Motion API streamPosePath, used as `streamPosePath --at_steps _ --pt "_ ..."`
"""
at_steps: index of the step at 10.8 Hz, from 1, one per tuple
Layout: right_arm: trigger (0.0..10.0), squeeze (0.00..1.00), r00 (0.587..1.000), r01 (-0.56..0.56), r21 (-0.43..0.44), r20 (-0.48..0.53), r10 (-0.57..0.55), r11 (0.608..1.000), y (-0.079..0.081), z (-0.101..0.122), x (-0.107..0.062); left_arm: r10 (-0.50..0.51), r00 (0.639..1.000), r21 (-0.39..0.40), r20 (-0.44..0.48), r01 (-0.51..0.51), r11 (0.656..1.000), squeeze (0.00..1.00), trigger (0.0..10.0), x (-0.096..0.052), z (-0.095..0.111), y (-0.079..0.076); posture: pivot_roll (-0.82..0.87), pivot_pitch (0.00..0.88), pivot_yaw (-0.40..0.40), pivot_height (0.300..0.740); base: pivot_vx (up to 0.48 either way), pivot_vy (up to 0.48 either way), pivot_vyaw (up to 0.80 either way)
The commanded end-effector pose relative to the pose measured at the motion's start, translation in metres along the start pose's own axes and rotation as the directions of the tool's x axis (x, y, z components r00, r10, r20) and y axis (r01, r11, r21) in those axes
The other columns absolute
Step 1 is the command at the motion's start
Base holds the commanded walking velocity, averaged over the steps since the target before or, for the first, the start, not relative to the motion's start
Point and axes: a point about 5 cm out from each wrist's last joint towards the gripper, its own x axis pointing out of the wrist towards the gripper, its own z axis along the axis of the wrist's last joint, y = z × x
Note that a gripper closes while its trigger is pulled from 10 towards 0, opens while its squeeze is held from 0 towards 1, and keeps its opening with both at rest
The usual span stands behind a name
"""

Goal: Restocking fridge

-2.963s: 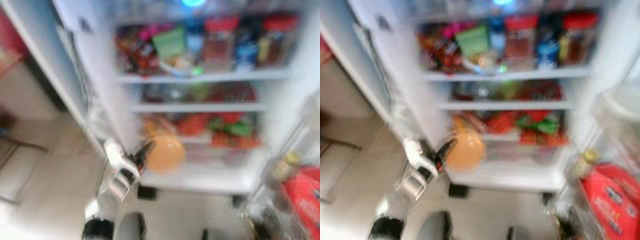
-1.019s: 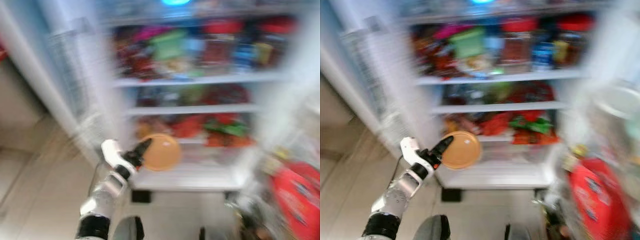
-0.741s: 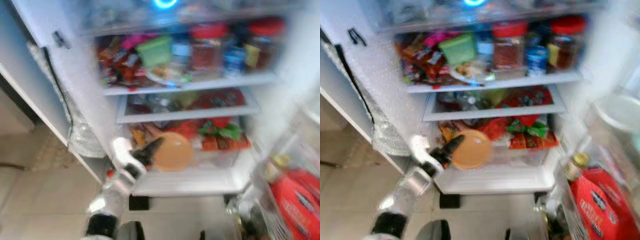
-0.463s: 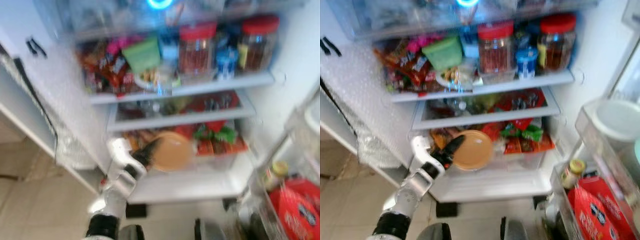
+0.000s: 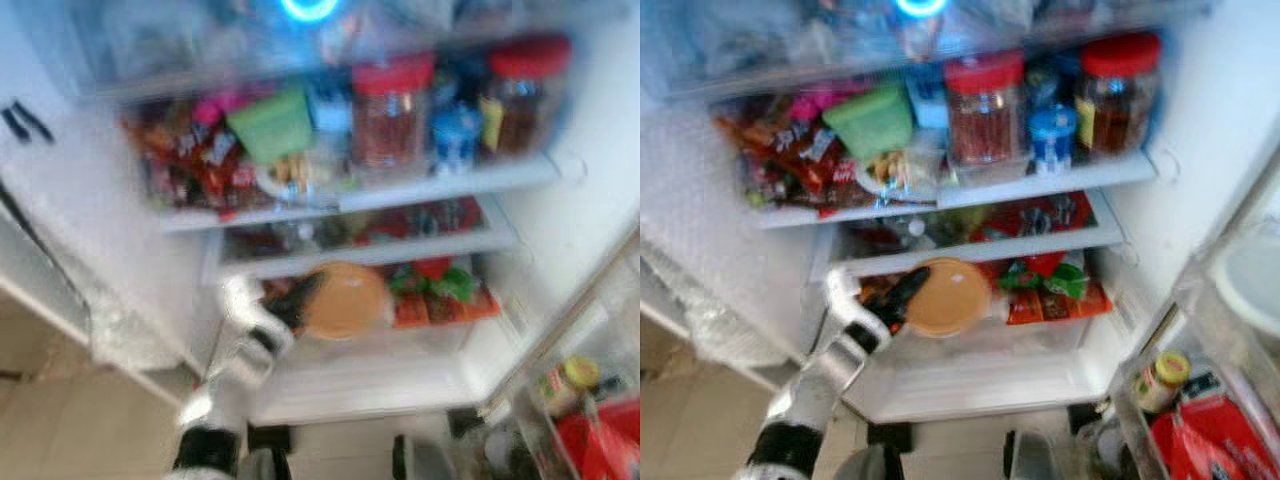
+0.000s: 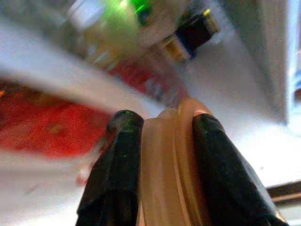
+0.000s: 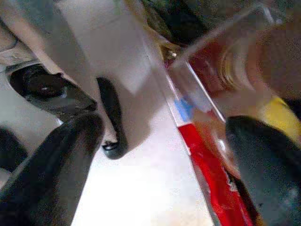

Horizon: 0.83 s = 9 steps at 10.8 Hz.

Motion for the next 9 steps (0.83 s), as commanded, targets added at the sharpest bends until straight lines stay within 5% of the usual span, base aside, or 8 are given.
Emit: streamPosePath --at_steps 1,6,9 --pt "10.0 0.0 1.0 -0.013 0.018 0.003 0.013 1.0 0.007 -0.003 -0.001 0.032 0.999 -0.008 0.035 -0.032 0.999 0.0 10.0 -0.007 0.009 0.009 -0.14 0.052 0.115 0.625 0.27 0.0 0.0" --pt "10.0 0.0 1.0 -0.015 0.019 0.003 0.014 1.0 0.007 -0.003 -0.001 0.04 0.997 -0.037 0.064 -0.037 0.999 0.0 10.0 0.014 0.008 -0.001 -0.14 0.053 0.115 0.625 0.155 0.0 0.0" --pt "10.0 0.0 1.0 -0.011 0.02 0.005 0.011 1.0 0.007 -0.002 0.0 0.17 0.977 -0.082 0.131 -0.16 0.984 0.0 10.0 0.032 0.006 -0.001 -0.15 0.052 0.119 0.625 0.0 0.0 0.0"
